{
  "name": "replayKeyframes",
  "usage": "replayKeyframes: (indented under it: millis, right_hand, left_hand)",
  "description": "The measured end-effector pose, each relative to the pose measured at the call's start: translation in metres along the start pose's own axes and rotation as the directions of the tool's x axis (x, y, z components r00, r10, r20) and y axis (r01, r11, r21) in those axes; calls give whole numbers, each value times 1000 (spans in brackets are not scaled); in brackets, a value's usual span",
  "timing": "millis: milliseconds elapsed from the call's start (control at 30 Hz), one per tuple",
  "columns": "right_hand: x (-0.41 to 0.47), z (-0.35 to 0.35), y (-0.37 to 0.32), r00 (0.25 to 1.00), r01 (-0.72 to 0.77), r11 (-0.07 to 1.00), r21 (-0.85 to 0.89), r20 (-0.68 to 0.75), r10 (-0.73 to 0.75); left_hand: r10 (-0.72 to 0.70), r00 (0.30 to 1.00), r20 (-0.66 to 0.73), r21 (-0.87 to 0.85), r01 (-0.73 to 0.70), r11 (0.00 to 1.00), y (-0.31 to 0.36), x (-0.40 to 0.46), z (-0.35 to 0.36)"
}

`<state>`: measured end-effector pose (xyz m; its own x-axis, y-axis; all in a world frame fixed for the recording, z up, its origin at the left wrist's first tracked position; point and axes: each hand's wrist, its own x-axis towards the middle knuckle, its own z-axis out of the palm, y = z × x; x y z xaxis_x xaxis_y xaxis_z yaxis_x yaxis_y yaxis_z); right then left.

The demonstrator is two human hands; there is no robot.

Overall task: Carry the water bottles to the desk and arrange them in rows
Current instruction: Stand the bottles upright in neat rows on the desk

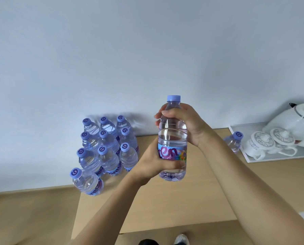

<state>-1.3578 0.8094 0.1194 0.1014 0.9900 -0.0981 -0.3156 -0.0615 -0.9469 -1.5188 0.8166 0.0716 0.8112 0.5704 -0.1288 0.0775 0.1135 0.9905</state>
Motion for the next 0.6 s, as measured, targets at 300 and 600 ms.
replayKeyframes:
  millis: [300, 600]
  right_hand:
    - [0, 37, -2, 935, 35, 988, -149, -344, -85]
    - [-2, 35, -20, 996, 5, 997, -81, -85, -12]
  left_hand:
    - [-7, 983, -184, -32, 2, 999, -4, -18, -1]
    - [0, 988, -154, -106, -17, 994, 6, -28, -20]
